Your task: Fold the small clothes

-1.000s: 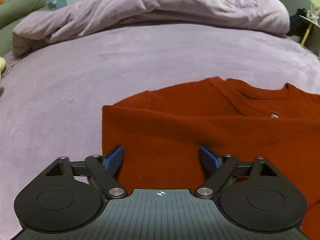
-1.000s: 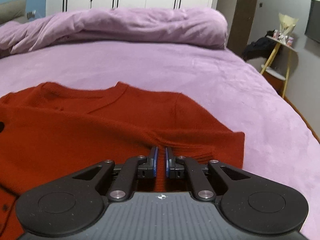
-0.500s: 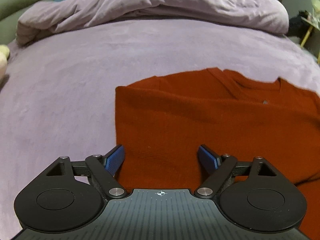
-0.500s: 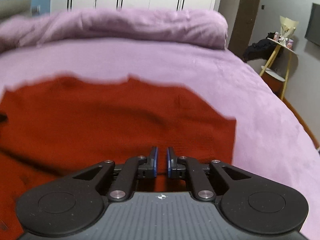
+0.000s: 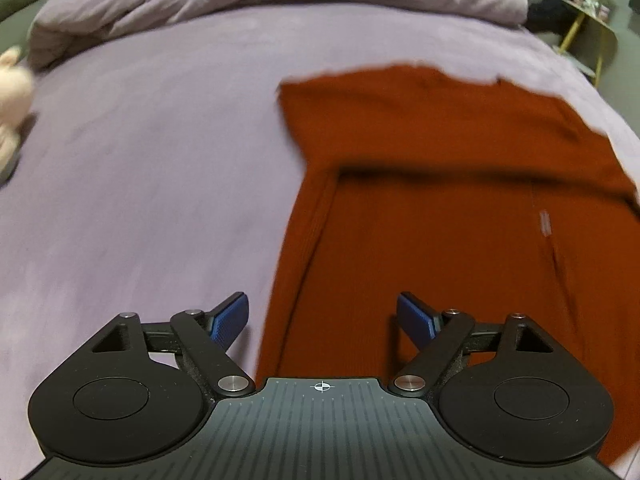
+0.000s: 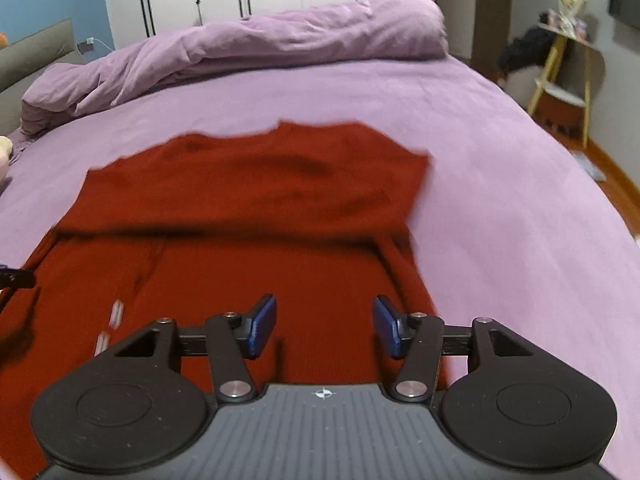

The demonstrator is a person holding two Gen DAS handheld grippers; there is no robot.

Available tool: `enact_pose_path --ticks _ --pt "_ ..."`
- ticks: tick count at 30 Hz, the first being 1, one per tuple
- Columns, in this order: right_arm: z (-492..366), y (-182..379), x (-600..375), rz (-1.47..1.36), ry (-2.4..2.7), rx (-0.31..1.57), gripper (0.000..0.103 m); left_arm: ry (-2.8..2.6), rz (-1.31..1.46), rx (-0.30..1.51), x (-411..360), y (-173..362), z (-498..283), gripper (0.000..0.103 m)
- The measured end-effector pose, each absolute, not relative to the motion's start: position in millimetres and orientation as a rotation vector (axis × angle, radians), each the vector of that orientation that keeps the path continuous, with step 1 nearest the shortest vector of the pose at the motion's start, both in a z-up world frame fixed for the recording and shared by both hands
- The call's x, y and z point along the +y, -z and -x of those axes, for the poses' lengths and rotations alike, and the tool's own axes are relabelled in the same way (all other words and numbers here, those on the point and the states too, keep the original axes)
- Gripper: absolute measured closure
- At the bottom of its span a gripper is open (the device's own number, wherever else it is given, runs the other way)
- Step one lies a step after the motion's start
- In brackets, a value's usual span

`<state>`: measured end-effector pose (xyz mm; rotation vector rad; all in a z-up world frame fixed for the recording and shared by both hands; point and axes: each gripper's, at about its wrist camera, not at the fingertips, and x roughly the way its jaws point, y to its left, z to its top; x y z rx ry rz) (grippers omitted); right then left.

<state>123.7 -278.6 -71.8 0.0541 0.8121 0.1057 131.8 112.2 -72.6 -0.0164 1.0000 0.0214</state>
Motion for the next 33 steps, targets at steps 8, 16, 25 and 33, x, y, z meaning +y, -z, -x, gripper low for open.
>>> enact_pose_path --ticks 8,16,25,33 --pt "-12 75 -315 -0.141 -0.036 0.941 0.052 -0.029 0.165 1.107 136 88 -44 0.026" --pt "-16 104 -328 -0.392 -0.076 1.090 0.089 0.043 0.323 1.149 147 92 -33 0.059" --pt "-12 103 -339 -0.580 -0.148 1.061 0.098 0.164 0.333 1.125 141 77 -50 0.093" --pt "-71 63 -349 -0.805 -0.254 0.867 0.098 0.169 0.454 0.867 150 8 -112 0.094"
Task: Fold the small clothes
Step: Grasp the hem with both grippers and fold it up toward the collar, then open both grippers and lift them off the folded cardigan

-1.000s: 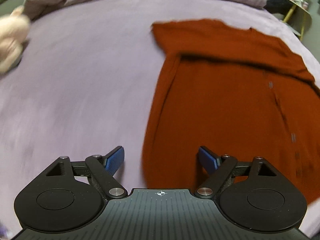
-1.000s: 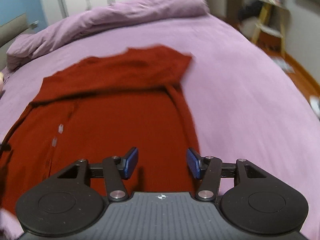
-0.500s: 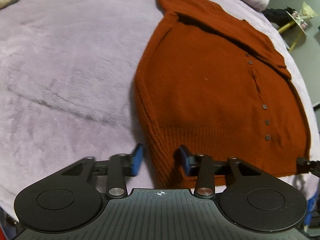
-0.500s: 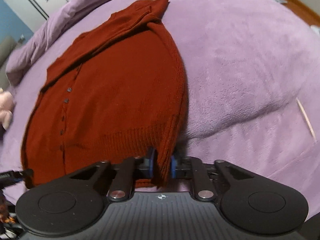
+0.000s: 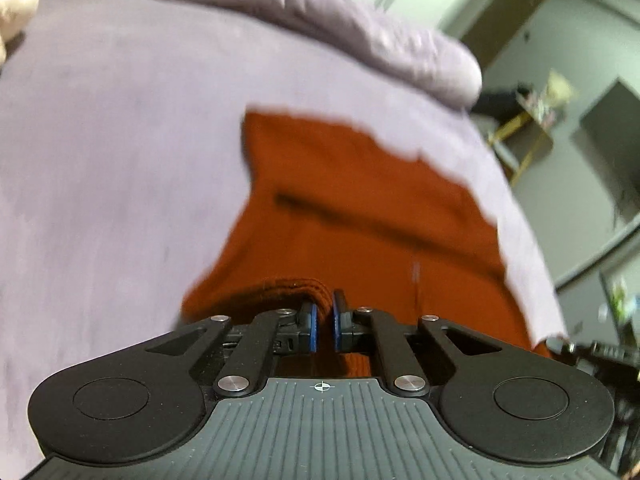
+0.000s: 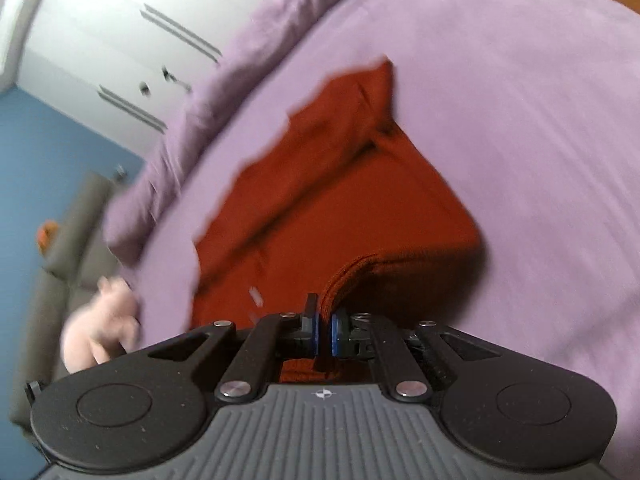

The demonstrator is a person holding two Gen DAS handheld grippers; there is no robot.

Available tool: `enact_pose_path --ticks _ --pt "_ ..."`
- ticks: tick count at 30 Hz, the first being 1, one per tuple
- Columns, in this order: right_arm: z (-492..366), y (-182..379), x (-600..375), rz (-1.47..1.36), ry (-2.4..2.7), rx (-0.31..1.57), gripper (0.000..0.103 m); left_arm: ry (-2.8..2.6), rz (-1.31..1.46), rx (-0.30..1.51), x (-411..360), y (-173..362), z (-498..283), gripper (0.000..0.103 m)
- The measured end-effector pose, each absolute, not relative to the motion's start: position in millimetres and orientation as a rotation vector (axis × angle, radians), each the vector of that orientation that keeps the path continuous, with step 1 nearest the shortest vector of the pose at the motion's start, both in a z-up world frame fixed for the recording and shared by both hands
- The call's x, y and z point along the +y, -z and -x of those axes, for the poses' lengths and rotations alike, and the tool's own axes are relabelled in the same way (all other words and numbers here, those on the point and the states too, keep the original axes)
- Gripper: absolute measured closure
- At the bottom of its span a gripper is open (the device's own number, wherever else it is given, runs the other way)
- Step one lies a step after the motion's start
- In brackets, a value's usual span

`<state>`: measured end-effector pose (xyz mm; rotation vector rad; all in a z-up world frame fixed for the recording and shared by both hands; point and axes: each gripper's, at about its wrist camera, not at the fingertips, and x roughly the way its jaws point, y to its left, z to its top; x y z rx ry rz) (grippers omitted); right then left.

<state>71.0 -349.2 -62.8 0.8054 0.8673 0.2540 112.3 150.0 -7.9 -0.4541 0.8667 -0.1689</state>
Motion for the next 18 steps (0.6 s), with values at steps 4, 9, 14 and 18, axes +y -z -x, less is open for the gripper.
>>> enact_pose_path --ticks 4,9,14,18 --pt "-127 46 -336 -0.721 -0.205 0.747 0.098 0.089 0.428 0.797 144 3 -163 0.094" --pt "-189 57 -321 -0.605 -0.069 0.738 0.098 0.000 0.342 0.842 132 38 -208 0.091" --pt "-204 66 -322 -0.451 -0.036 0.744 0.086 0.004 0.326 0.826 151 52 -200 0.073" --pt "-190 67 -325 -0.317 -0.094 0.702 0.056 0.057 0.290 0.805 165 55 -197 0.053"
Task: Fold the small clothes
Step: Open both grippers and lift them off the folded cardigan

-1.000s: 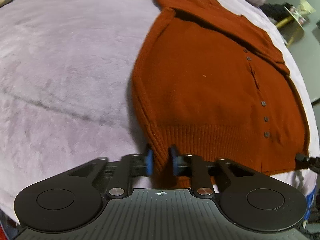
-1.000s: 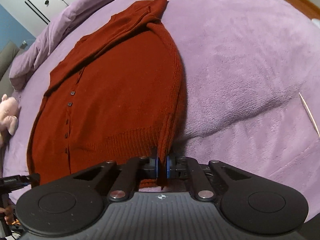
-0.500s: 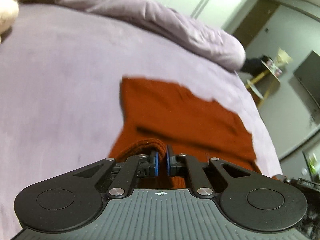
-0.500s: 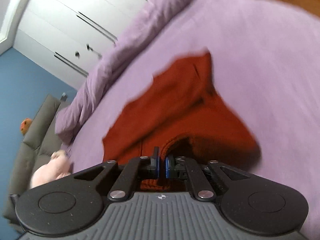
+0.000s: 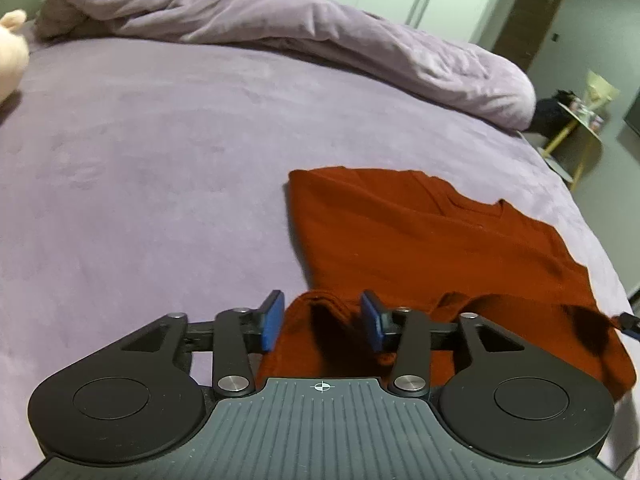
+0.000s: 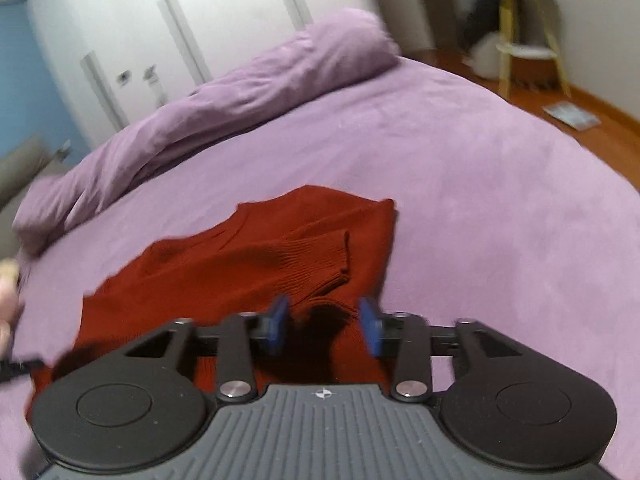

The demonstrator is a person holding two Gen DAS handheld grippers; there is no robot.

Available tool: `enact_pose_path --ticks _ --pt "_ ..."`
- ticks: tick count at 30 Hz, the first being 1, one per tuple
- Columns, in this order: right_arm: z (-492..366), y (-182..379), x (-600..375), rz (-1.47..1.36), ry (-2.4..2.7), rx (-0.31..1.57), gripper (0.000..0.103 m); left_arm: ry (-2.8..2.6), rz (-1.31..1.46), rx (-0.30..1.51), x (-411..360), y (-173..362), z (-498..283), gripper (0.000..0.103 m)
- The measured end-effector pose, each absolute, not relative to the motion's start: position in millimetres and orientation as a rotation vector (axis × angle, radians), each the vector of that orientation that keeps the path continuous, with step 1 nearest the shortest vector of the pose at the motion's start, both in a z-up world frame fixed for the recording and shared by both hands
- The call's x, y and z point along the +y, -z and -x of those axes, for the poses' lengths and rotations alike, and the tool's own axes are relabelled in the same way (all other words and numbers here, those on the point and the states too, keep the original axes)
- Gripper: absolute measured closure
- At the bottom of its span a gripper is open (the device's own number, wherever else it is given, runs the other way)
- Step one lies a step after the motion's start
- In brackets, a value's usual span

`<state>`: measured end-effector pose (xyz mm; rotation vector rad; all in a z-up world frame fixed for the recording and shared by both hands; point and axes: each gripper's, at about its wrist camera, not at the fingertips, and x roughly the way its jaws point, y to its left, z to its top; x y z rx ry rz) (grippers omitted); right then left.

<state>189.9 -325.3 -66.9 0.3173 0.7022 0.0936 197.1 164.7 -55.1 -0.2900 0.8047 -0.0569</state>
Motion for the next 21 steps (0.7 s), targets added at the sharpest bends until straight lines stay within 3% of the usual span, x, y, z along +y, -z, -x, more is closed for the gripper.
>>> enact_pose_path --ticks 11,18,21 --pt "-209 72 -313 -0.237 -0.238 0.690 0.041 0.263 0.326 0.792 168 60 -210 0.037" --pt "-217 82 -304 -0.111 -0.194 0.712 0.041 0.226 0.251 0.889 164 81 -227 0.037" --pt "-223 87 -298 -0.055 -0.182 0.719 0.041 0.244 0.263 0.927 160 90 -233 0.045"
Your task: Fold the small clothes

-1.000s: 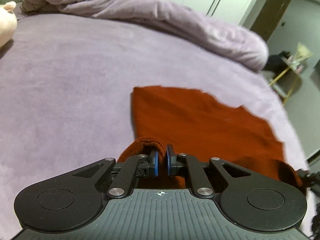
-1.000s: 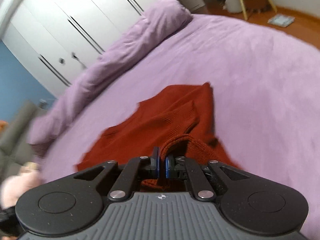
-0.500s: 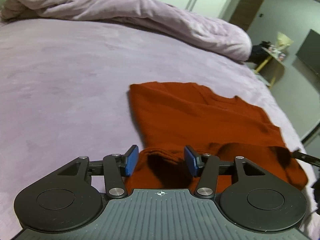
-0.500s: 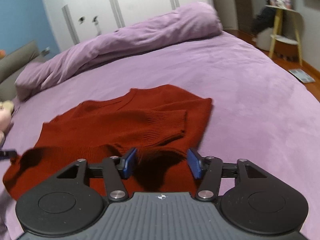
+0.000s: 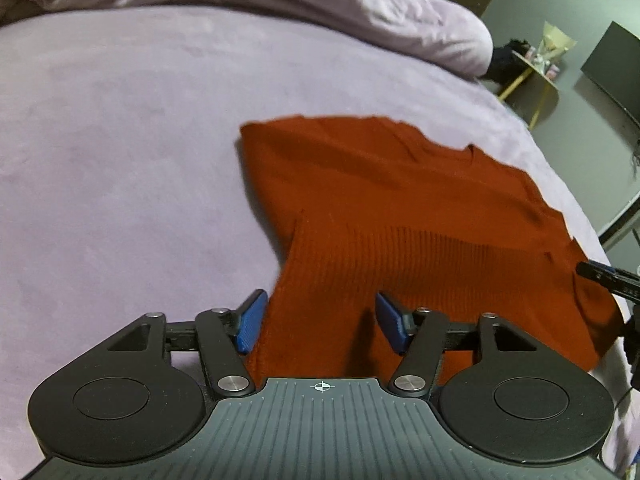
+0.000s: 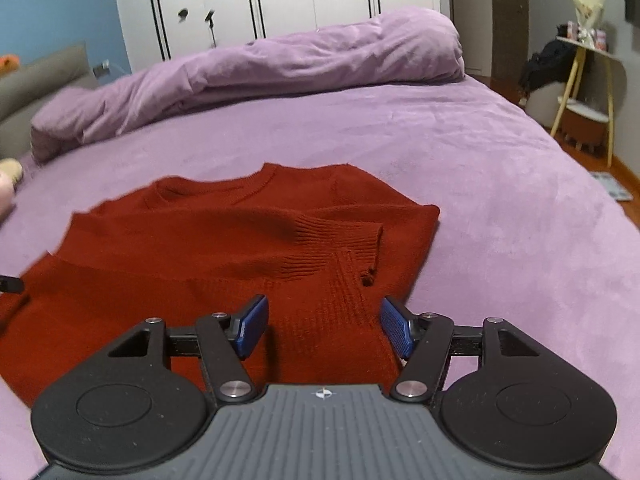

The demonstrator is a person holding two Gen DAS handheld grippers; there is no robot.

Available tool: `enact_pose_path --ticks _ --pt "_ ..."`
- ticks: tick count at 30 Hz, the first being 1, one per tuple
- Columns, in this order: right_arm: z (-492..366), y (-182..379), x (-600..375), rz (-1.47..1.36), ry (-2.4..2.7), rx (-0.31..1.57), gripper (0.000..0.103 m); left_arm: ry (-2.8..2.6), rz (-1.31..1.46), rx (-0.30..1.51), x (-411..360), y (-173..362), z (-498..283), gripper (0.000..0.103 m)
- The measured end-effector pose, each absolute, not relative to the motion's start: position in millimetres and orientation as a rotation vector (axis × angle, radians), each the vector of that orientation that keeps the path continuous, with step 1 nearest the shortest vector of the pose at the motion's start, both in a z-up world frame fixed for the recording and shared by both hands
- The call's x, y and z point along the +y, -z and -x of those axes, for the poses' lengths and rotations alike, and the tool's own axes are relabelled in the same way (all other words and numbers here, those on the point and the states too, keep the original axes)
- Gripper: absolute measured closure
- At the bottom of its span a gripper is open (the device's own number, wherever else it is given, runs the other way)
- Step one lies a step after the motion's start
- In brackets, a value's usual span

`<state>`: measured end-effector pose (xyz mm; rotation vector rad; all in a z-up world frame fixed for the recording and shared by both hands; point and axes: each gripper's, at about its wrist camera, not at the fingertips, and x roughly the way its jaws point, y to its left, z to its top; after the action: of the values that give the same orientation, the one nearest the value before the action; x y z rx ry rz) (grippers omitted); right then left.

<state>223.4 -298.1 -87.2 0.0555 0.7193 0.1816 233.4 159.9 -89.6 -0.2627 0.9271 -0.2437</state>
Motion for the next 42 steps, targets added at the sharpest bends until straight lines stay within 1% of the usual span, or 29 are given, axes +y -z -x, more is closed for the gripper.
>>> enact_pose_path --ticks 1,2,3,4,5,6,7,10,12,13,16,18,21,25,29,30,35,36,38,40,41,42 --pt "-226 89 -297 -0.044 -0.180 0.724 0.042 0.246 0.257 0.927 158 89 -233 0.051" --pt "-228 92 -297 -0.037 -0.180 0.739 0.046 0.236 0.238 0.924 155 88 -232 0.055" --pt "-230 94 -295 -0.021 -0.164 0.756 0.062 0.221 0.209 0.919 151 87 -231 0.062" --pt "-230 94 -294 0.000 -0.149 0.752 0.076 0.211 0.175 0.913 147 86 -229 0.069" --pt "-228 93 -293 0.026 -0.136 0.741 0.080 0.207 0.149 0.910 144 85 -227 0.074" --pt "-226 93 -292 0.044 -0.129 0.734 0.086 0.202 0.128 0.909 142 84 -226 0.082" --pt "-224 92 -292 0.050 -0.131 0.729 0.090 0.199 0.112 0.907 140 84 -224 0.083" --pt "-218 89 -289 0.085 -0.121 0.715 0.095 0.174 0.098 0.893 138 77 -222 0.087" --pt "-211 82 -286 0.103 -0.105 0.691 0.097 0.171 0.124 0.849 139 63 -216 0.088" --pt "-208 75 -286 0.093 -0.104 0.671 0.097 0.171 0.138 0.825 140 54 -215 0.090" --pt "-202 51 -288 0.042 -0.095 0.588 0.098 0.165 0.186 0.735 144 26 -218 0.090" --pt "-206 37 -290 0.013 -0.073 0.543 0.098 0.128 0.166 0.672 142 10 -229 0.090" --pt "-227 26 -289 -0.008 -0.018 0.505 0.098 0.079 0.148 0.642 137 1 -256 0.090" --pt "-276 28 -284 0.005 0.030 0.523 0.098 0.020 0.114 0.648 124 6 -297 0.090" --pt "-318 41 -278 0.017 0.090 0.539 0.098 -0.064 0.060 0.654 112 24 -326 0.090" --pt "-324 45 -278 0.018 0.103 0.538 0.098 -0.098 0.056 0.659 112 31 -333 0.092" --pt "-352 68 -277 0.006 0.162 0.565 0.097 -0.224 0.013 0.760 118 64 -350 0.091" --pt "-353 71 -277 0.001 0.191 0.571 0.097 -0.226 0.037 0.761 118 64 -346 0.089" --pt "-345 70 -270 -0.024 0.218 0.542 0.095 -0.175 0.106 0.729 112 59 -331 0.082" --pt "-327 68 -250 -0.057 0.115 0.489 0.094 -0.094 0.153 0.709 93 58 -323 0.070" --pt "-321 70 -235 -0.060 0.023 0.485 0.094 -0.056 0.152 0.715 81 59 -325 0.067" --pt "-315 74 -218 -0.050 -0.075 0.492 0.094 -0.023 0.142 0.726 68 62 -328 0.061"
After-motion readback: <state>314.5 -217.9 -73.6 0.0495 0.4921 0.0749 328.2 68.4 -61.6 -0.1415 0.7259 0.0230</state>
